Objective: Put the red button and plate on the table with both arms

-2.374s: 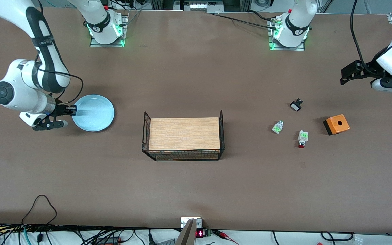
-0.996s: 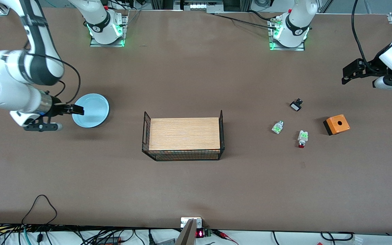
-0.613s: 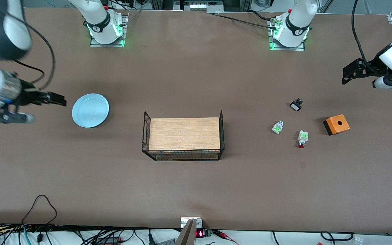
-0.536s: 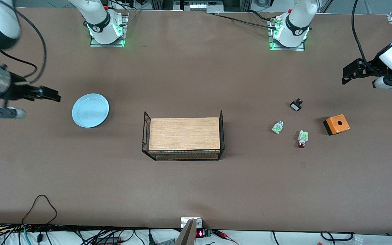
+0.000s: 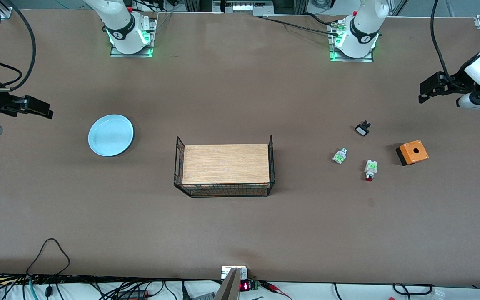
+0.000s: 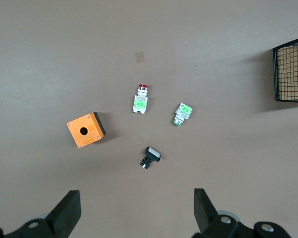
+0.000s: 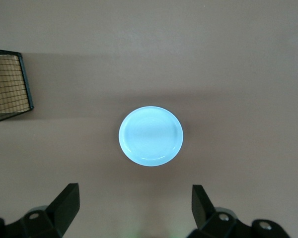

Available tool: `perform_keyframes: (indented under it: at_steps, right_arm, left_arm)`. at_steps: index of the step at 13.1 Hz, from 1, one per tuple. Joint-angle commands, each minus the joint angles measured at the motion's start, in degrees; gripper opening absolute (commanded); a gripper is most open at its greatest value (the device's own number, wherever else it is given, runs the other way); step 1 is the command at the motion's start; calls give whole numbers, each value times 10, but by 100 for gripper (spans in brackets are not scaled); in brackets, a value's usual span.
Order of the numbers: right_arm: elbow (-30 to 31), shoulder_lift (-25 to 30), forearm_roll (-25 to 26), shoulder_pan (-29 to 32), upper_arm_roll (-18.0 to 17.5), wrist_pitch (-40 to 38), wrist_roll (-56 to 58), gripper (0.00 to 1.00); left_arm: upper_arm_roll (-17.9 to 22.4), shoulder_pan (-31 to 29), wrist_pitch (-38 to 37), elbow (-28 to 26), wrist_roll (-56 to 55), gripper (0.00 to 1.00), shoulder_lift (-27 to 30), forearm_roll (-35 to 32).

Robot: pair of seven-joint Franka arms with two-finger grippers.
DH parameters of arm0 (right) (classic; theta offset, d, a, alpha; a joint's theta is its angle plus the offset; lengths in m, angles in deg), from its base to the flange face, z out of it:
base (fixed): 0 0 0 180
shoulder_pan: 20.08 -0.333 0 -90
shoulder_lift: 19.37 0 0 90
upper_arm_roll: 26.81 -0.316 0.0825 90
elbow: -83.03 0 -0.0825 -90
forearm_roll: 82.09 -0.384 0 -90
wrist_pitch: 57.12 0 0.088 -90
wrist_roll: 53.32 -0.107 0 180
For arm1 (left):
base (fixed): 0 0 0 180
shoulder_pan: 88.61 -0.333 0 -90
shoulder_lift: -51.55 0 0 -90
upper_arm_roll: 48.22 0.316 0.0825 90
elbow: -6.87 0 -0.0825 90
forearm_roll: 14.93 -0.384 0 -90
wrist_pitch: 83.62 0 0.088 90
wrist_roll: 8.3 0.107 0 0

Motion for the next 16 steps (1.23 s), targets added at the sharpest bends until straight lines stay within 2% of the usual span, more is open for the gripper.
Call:
perform_keyframes:
  at_steps: [1,6,16]
  right_arm:
    - [85,43,10,-1,2,48,13,100]
    - [87,78,6,-1,-1,2,11,100]
    - [73,77,3,-11,-5,11,5,100]
  left_arm:
    - [-4,-4,-12,28,8,100,-17,0]
    - [-4,-4,-13,28,8,100,-18,0]
    - [-4,-4,-13,28,7,100,-18,0]
